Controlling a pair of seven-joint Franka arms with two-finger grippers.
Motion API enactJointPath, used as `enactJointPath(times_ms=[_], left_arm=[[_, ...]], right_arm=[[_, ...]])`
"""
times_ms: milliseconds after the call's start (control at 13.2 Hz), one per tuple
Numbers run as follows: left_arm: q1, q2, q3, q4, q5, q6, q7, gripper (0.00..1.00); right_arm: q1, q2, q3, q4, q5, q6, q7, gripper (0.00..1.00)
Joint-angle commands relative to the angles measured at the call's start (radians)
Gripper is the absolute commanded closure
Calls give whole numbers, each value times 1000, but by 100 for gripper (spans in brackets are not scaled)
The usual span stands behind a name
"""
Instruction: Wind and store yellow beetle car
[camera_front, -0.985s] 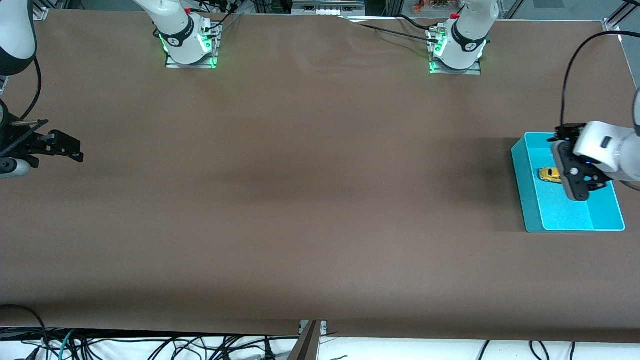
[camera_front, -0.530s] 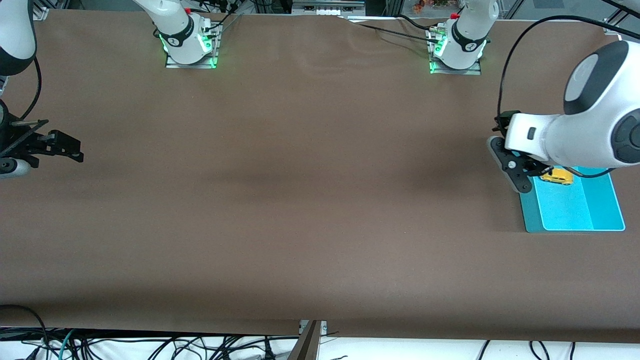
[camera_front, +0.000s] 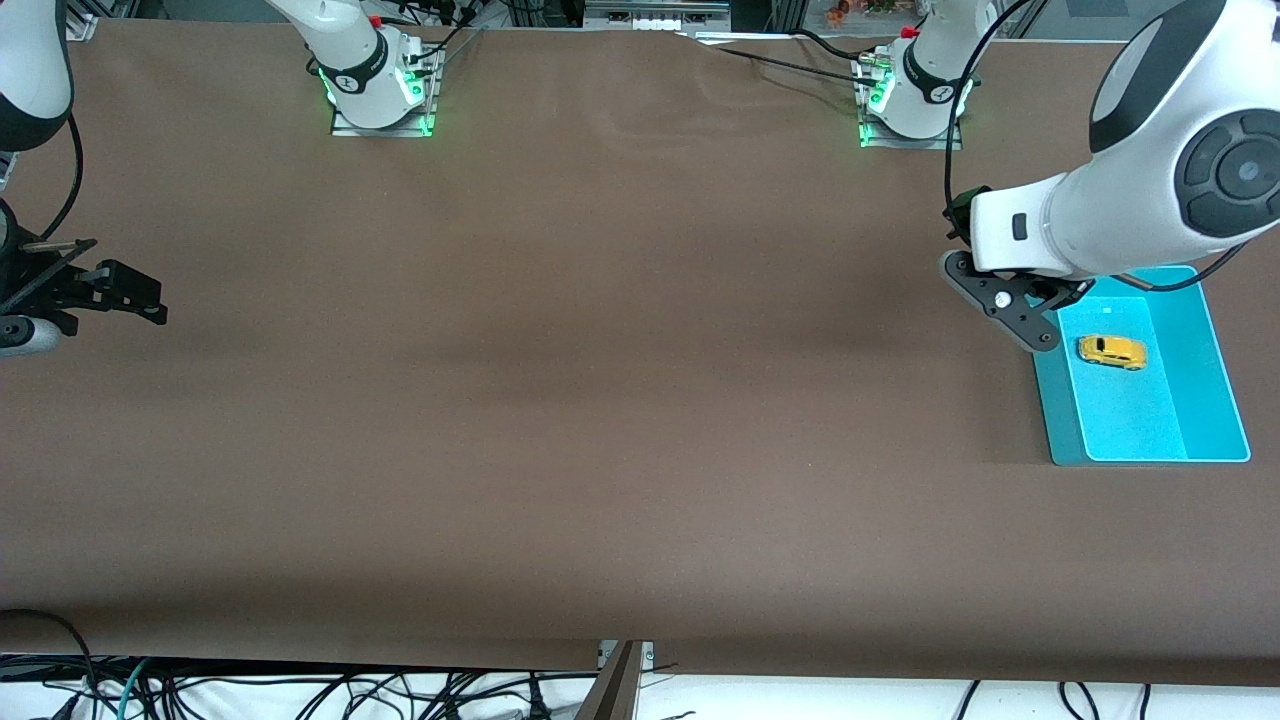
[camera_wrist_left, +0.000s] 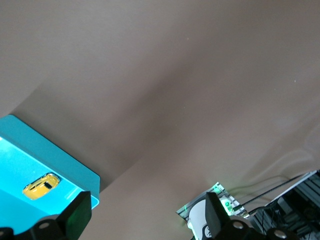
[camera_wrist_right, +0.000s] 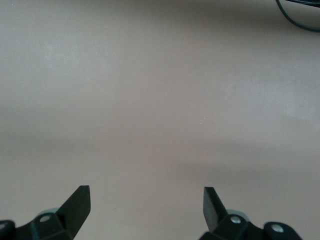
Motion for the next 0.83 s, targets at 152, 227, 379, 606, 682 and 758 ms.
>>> enactJointPath(times_ms=[152, 227, 379, 606, 682, 758], left_arm=[[-141, -118, 199, 5, -59, 98, -123, 0], [-199, -170, 314, -66, -93, 172, -125, 0], [-241, -254, 483, -174, -214, 243, -134, 0], [-348, -388, 626, -330, -230, 260, -351, 0], [-347, -408, 628, -355, -228, 260, -408, 0], [-347, -410, 628, -360, -228, 260, -422, 0]], right_arm=[[1, -1, -3, 5, 2, -11, 6, 0], [3, 1, -1, 5, 2, -11, 6, 0], [3, 1, -1, 5, 3, -11, 8, 0], [4, 1, -1, 5, 3, -13, 8, 0], [4, 1, -1, 5, 6, -14, 8, 0], [6, 1, -1, 5, 5, -14, 9, 0]])
